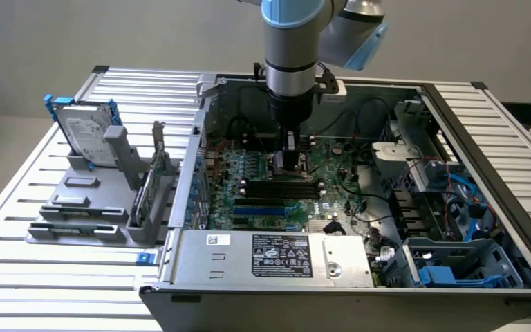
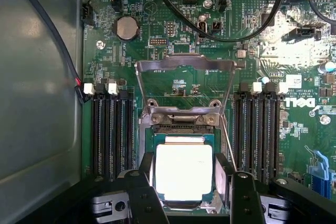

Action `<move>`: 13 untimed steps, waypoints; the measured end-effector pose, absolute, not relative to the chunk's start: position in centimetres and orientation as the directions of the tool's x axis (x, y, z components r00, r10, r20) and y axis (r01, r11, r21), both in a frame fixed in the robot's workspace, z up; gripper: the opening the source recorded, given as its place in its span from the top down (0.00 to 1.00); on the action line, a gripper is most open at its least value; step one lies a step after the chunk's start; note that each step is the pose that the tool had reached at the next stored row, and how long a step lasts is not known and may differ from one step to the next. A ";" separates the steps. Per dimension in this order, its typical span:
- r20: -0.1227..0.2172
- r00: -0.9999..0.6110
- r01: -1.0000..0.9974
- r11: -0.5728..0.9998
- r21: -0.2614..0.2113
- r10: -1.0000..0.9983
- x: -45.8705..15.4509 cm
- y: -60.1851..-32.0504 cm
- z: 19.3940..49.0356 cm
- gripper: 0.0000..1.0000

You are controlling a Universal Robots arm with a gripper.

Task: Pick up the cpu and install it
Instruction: 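Place the cpu into insertion slot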

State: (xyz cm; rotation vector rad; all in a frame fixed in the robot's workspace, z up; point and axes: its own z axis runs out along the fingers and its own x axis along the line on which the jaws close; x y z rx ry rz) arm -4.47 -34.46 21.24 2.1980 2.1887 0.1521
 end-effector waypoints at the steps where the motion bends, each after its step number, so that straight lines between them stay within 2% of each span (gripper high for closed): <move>1: 0.044 0.002 0.996 -0.006 0.094 0.999 -4.5 -34.5 21.2 0.45; 13: 0.038 0.003 0.997 -0.006 0.083 0.999 -4.3 -34.5 20.7 0.45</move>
